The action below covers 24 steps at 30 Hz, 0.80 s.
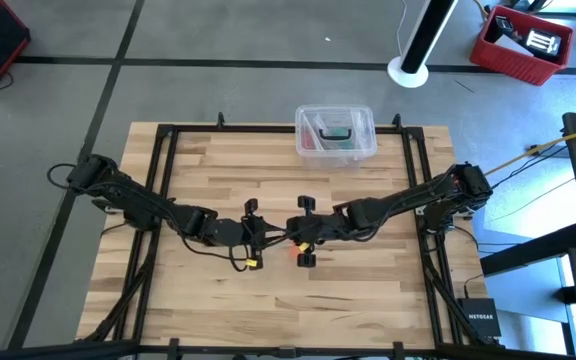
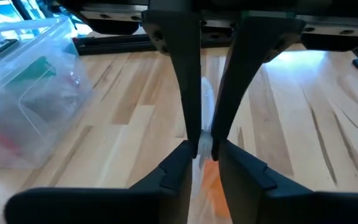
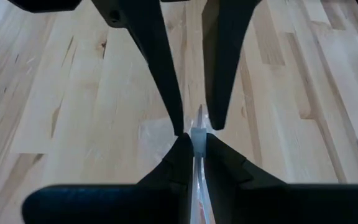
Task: Roll bandage
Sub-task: Close the zip bag
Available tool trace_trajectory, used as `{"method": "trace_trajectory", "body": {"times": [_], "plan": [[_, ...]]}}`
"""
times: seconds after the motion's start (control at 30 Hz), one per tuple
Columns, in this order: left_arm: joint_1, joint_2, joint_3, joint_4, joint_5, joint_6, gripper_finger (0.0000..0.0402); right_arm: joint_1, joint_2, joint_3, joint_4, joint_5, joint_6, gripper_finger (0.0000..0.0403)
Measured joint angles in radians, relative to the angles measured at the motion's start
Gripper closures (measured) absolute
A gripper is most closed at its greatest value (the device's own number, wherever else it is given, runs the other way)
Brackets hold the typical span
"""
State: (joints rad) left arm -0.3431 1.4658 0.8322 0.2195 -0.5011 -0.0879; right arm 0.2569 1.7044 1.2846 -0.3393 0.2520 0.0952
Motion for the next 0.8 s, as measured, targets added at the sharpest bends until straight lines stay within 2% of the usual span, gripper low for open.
{"method": "trace_trajectory", "body": {"times": [0.23,0.63,0.8], "plan": [[0.013,0.000,0.000,-0.032,0.001,-0.005,0.0396,0.000,0.000,-0.001,-0.002,0.002,0.000,0.0370],[0.020,-0.024,0.000,-0.021,-0.025,0.044,0.0401,-0.003,-0.003,0.004,-0.038,0.009,0.000,0.0370],[0.013,-0.097,0.003,-0.079,-0.068,0.042,0.0401,-0.001,-0.010,-0.005,-0.171,-0.007,0.000,0.0370]]}}
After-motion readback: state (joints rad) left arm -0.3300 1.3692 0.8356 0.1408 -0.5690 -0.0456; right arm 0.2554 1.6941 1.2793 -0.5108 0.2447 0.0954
